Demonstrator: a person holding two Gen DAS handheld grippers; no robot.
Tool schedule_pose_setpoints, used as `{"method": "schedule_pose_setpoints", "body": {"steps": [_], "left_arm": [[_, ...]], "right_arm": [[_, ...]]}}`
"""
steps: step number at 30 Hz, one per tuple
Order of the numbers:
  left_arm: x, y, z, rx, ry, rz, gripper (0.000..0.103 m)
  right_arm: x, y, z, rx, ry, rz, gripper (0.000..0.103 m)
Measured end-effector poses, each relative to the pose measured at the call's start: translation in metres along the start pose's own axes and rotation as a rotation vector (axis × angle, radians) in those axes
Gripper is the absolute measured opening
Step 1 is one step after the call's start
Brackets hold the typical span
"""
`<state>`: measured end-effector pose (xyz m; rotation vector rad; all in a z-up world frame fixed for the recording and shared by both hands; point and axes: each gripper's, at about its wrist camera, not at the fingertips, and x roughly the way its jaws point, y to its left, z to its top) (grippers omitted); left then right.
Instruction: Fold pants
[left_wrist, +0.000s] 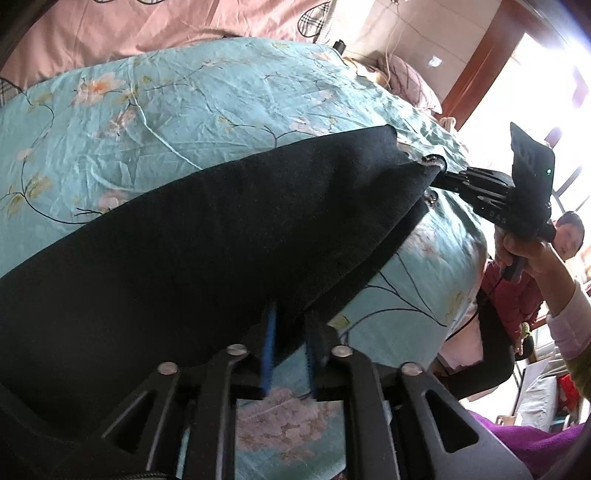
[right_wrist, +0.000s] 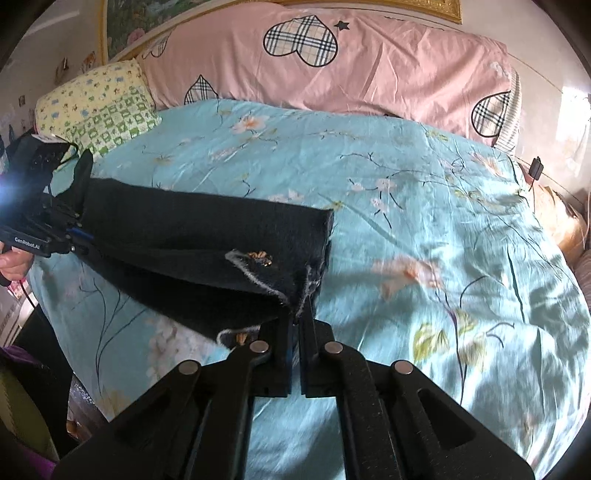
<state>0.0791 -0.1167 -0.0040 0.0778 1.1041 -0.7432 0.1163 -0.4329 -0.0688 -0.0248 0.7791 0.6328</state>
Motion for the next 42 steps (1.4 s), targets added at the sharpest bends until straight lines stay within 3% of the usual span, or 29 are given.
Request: {"method": "schedule_pose_setpoints", "body": {"steps": [2,5,10,11,14,15,20,26,34,42], "left_arm": [[-0.002,-0.001,-0.003,-0.003,-0.001,-0.020,0.034],[-0.007,-0.003,-0.007,-0.006,-0.012,-0.021,0.034],[-0.019,0.006,-0.015,-0.074,-0.038,-0.030,0.035],[-0.022,0.009,-0.016,-0.091,-0.046,-0.025,0.037],[-0.033,0.022,-0.023,-0.160,-0.071,-0.009,0.041],[-0.037,0.027,-0.025,-0.182,-0.078,-0.003,0.041],[-0.057,0.057,-0.037,-0.292,-0.097,0.074,0.042],[-0.086,0.094,-0.048,-0.402,-0.138,0.184,0.046],[-0.129,0.147,-0.060,-0.544,-0.199,0.325,0.057],[-0.164,0.199,-0.070,-0.695,-0.226,0.447,0.061]], "right_arm": [[-0.002,0.001,-0.002,0.012,0.021,-0.028,0.003],[-0.004,-0.005,-0.007,0.075,0.064,-0.074,0.004],[-0.026,-0.013,-0.008,0.185,0.013,-0.080,0.006],[-0.033,-0.013,-0.006,0.216,-0.014,-0.069,0.014],[-0.043,-0.004,0.003,0.268,-0.081,-0.031,0.067],[-0.044,0.001,0.007,0.276,-0.105,-0.011,0.069],[-0.027,0.032,0.027,0.324,-0.121,0.135,0.069],[0.004,0.083,0.044,0.292,-0.082,0.252,0.069],[0.031,0.129,0.062,0.252,-0.057,0.352,0.069],[0.057,0.163,0.084,0.217,-0.025,0.436,0.069]]}}
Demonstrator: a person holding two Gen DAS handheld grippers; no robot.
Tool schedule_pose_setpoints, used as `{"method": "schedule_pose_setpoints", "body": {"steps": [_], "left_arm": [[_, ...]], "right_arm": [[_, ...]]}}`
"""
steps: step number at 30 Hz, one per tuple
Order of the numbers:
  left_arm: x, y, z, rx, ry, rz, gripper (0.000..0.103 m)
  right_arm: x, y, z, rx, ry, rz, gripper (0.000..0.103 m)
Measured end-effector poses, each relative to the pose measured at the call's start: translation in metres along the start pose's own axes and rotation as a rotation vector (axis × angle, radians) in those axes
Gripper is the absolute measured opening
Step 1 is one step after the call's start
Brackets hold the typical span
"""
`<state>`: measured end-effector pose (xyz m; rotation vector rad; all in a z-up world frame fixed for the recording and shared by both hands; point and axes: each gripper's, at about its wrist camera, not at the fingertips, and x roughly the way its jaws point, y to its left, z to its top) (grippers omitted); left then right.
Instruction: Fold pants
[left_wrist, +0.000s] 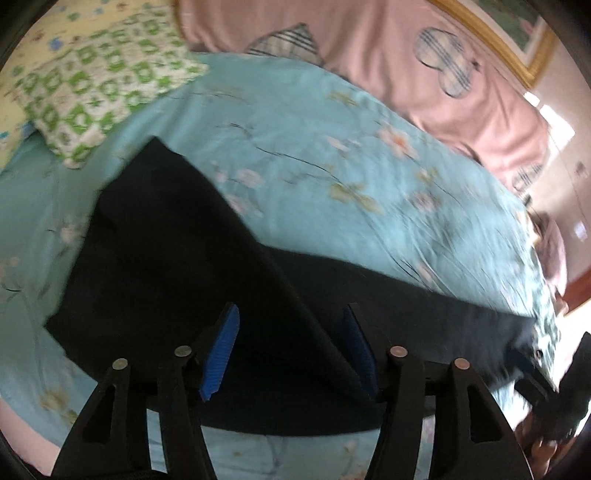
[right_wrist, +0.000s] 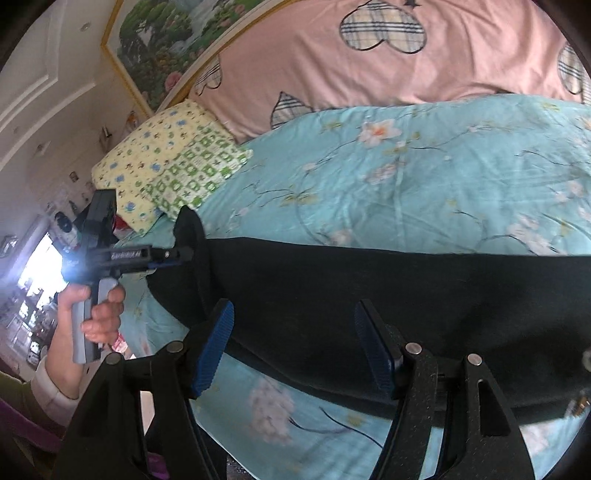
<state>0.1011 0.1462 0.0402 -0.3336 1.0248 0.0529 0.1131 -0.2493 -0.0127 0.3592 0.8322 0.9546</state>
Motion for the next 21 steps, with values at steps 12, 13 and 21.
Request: {"method": "schedule_pose_setpoints", "body": {"steps": [12,13,21], "left_arm": [[-0.004,0.051,0.051,-0.063,-0.043,0.137,0.063],[-0.007,0.058,0.059,-0.059,-0.058,0.140,0.065],[-0.005,0.105,0.099,0.118,-0.050,-0.009,0.072]], "right_arm": [[0.064,0.042,0.013,-0.096,0.116,0.116,0.069],[0.070,0.047,0.015,-0.105,0.127,0.127,0.069],[0.109,0.072,0.026,-0.161,0.209,0.215,0.069]]}}
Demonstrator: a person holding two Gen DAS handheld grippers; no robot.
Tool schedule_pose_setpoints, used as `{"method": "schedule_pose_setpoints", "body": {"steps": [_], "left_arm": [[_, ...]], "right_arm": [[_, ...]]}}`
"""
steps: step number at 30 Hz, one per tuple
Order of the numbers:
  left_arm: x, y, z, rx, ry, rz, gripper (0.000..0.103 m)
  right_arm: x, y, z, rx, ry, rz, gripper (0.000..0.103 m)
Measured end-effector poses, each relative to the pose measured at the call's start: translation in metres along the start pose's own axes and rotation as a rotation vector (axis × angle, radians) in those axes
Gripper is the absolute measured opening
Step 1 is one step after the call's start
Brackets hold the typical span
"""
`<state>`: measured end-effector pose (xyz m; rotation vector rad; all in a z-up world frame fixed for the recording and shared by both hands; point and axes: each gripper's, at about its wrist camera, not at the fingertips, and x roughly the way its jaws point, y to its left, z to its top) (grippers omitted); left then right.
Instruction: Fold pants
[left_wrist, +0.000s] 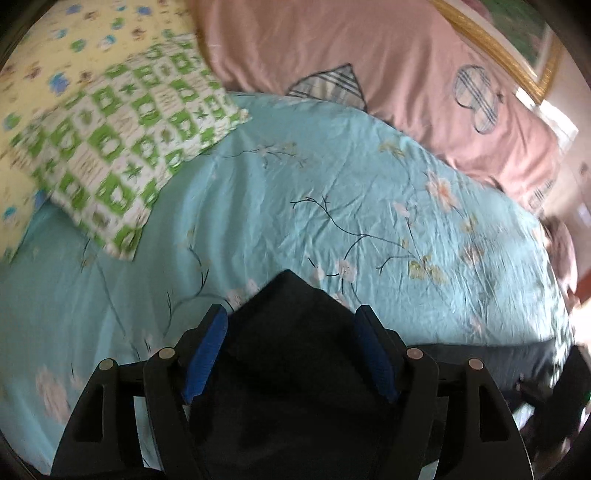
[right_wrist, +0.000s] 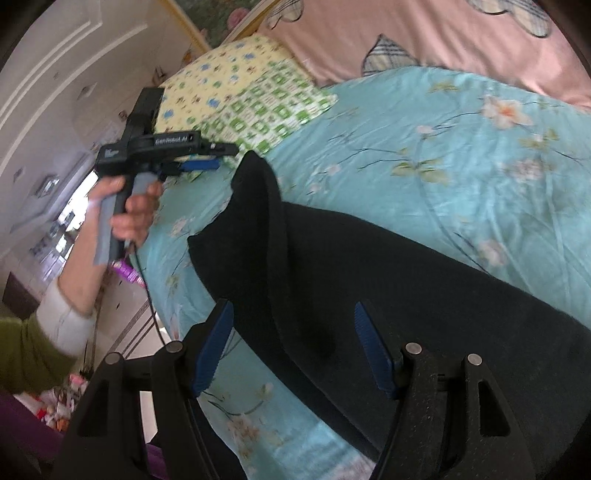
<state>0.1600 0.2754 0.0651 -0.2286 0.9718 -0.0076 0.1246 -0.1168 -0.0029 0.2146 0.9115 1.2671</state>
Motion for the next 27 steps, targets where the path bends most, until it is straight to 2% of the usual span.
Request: {"method": "schedule_pose_setpoints", "body": {"steps": [3,8,11,14,19,20,21,22,23,24,25,26,27], "left_arm": [[0.013,0.013,0.004,0.075,0.041,-0.094,0.072],[0.038,0.032,0.009,0.123,0.105,-0.196,0.072],[0.051,0.040,0.013,0.166,0.141,-0.286,0.073],[0.063,0.041,0.015,0.215,0.180,-0.330,0.073],[0.082,0.035,0.015,0.256,0.218,-0.361,0.071],[0.083,0.034,0.015,0.265,0.219,-0.362,0.065],[0.083,0.031,0.014,0.278,0.216,-0.364,0.061],[0.084,0.028,0.012,0.293,0.212,-0.357,0.050],[0.083,0.026,0.011,0.305,0.200,-0.339,0.045],[0.080,0.024,0.009,0.315,0.183,-0.327,0.039],[0.077,0.024,0.009,0.313,0.175,-0.331,0.026],[0.074,0.027,0.009,0.304,0.162,-0.332,0.018],[0.069,0.028,0.009,0.296,0.143,-0.330,0.018]], "right_arm": [[0.014,0.001,0.010,-0.004,0.028,0.020,0.069],[0.035,-0.004,0.022,0.021,0.065,0.059,0.069],[0.045,-0.006,0.026,0.034,0.091,0.071,0.069],[0.055,-0.007,0.030,0.041,0.113,0.083,0.069],[0.070,-0.007,0.035,0.050,0.131,0.104,0.069],[0.073,-0.007,0.036,0.050,0.130,0.103,0.066],[0.076,-0.005,0.037,0.044,0.130,0.100,0.056],[0.078,-0.004,0.037,0.040,0.133,0.097,0.050],[0.081,-0.003,0.038,0.033,0.142,0.087,0.041],[0.084,-0.002,0.038,0.022,0.153,0.074,0.027],[0.086,0.000,0.037,0.010,0.159,0.059,0.018],[0.085,0.002,0.037,-0.001,0.153,0.045,0.009],[0.084,0.004,0.038,-0.010,0.141,0.039,0.009]]}}
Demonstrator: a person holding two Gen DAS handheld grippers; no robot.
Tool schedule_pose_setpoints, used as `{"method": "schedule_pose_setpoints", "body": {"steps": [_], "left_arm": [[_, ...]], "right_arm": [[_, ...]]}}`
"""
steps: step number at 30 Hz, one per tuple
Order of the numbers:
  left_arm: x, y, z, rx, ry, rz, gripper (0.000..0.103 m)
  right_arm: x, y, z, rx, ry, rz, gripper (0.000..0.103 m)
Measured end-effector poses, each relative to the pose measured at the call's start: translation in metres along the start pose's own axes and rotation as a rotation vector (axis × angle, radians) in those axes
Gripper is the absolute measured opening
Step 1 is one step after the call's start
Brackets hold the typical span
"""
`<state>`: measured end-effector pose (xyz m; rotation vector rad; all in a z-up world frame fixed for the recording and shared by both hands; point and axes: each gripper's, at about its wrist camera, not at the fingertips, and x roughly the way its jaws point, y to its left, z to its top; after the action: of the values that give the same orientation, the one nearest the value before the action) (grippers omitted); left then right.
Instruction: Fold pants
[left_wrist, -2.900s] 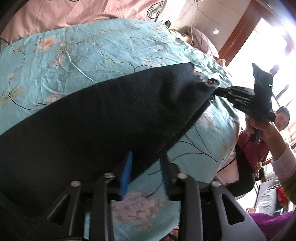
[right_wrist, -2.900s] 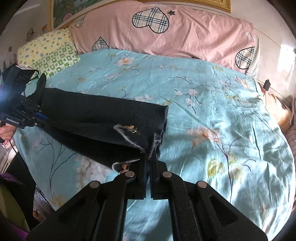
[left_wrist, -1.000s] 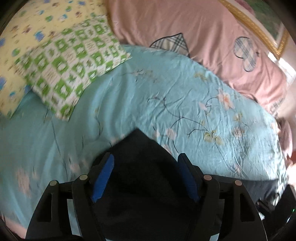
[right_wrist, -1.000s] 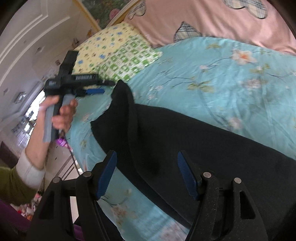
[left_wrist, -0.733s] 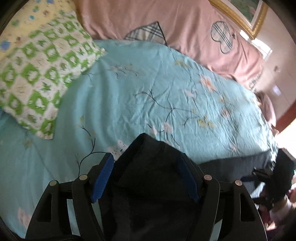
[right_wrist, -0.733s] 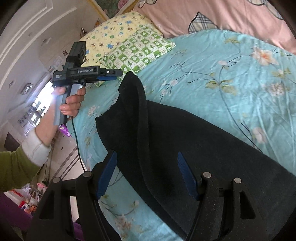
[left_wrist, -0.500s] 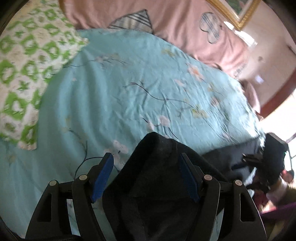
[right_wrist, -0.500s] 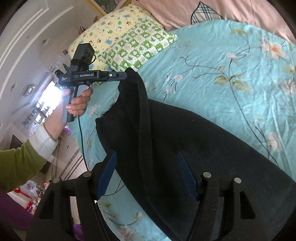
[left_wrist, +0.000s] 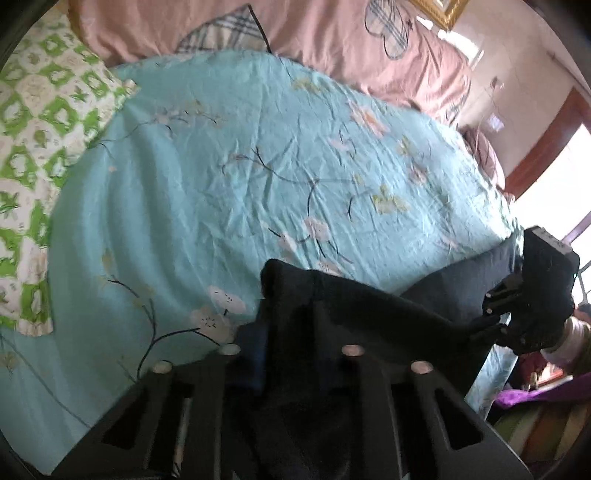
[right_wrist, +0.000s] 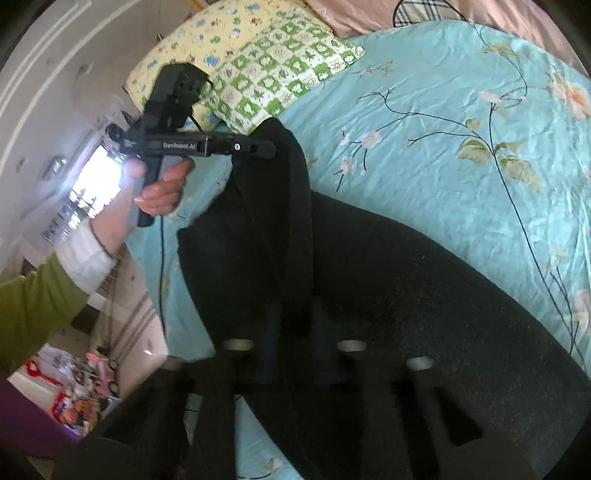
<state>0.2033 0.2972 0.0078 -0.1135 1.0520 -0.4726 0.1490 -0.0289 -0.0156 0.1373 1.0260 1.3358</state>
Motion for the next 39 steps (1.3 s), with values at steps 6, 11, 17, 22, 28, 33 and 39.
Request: {"method": "schedule_pose_setpoints", "body": {"steps": [6,11,17,22,28,33,39], "left_arm": [[-0.033,-0.015,-0.016,0.007,-0.099,0.040,0.012],[-0.065,-0.029,-0.041,0.004,-0.198,0.062,0.011],[-0.084,-0.034,-0.081,-0.058,-0.327,0.106,0.010],[-0.085,-0.030,-0.113,-0.146,-0.365,0.111,0.009],[-0.085,-0.024,-0.141,-0.217,-0.371,0.139,0.009],[-0.080,-0.017,-0.163,-0.310,-0.364,0.164,0.008],[-0.081,-0.031,-0.185,-0.356,-0.366,0.154,0.008]], "right_arm": [[-0.014,0.018,0.001,-0.056,-0.064,-0.008,0.007],[-0.025,0.051,-0.011,-0.200,-0.104,-0.099,0.007],[-0.019,0.074,-0.031,-0.303,-0.096,-0.152,0.007],[-0.006,0.078,-0.040,-0.342,-0.065,-0.173,0.007],[0.004,0.087,-0.051,-0.396,-0.031,-0.202,0.007],[0.009,0.085,-0.053,-0.377,-0.006,-0.192,0.010],[0.006,0.085,-0.057,-0.362,-0.012,-0.168,0.010]]}}
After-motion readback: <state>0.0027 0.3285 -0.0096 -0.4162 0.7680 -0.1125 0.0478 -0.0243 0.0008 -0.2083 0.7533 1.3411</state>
